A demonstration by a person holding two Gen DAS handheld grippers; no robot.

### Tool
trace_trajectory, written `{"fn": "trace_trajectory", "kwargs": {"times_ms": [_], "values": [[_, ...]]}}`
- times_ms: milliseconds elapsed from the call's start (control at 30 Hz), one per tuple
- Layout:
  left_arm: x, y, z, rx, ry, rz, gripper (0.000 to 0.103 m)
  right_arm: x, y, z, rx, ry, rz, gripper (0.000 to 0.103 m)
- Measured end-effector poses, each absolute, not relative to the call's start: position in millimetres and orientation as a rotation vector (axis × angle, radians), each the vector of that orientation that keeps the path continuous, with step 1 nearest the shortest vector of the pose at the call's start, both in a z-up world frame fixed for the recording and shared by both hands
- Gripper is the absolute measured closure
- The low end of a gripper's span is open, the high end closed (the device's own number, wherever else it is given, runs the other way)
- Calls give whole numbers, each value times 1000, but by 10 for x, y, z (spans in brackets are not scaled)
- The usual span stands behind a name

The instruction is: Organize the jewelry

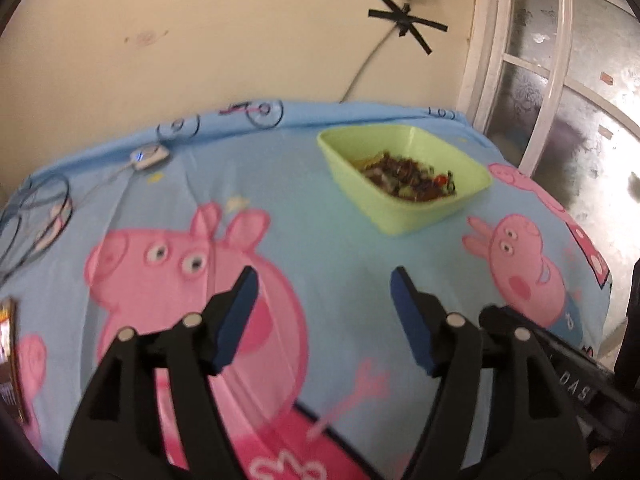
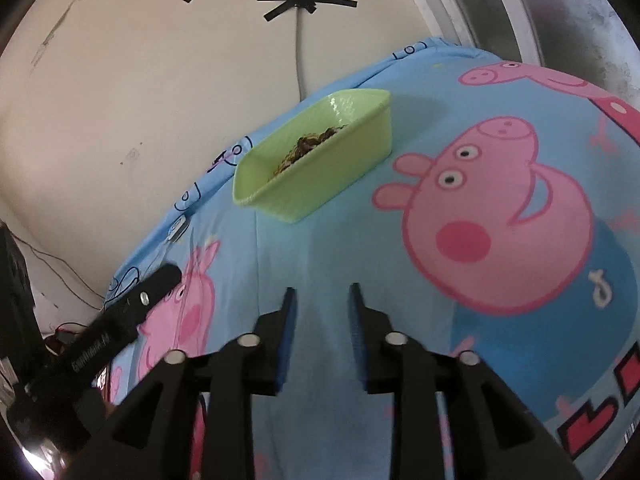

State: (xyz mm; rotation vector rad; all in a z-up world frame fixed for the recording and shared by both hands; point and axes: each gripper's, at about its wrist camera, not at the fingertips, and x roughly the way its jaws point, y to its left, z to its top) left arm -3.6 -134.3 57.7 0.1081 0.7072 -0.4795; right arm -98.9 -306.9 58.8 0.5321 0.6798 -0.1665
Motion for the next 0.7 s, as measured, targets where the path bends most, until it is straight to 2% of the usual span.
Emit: {"fn": "trace_trajectory", "kwargs": {"times_ms": [67,333,400,567,700], "values": [[-135,-1324,500,104,716,-476,37,-1009,-3023,566,516,670,-169,77],[-224,-1424,243,178,770,-399,37,-1081,-2937,463,424,662,-191,72],[-181,-1446,206,188,798,-391,37,-1080,-2896,452,388,663,-175,64],[-104,-1502,133,218,846,-373,37,-1127,-2875,418,378,623,-141,58],[-70,-1500,110,219,861,-345,28,-1142,-2916,415,413,608,-103,51]]}}
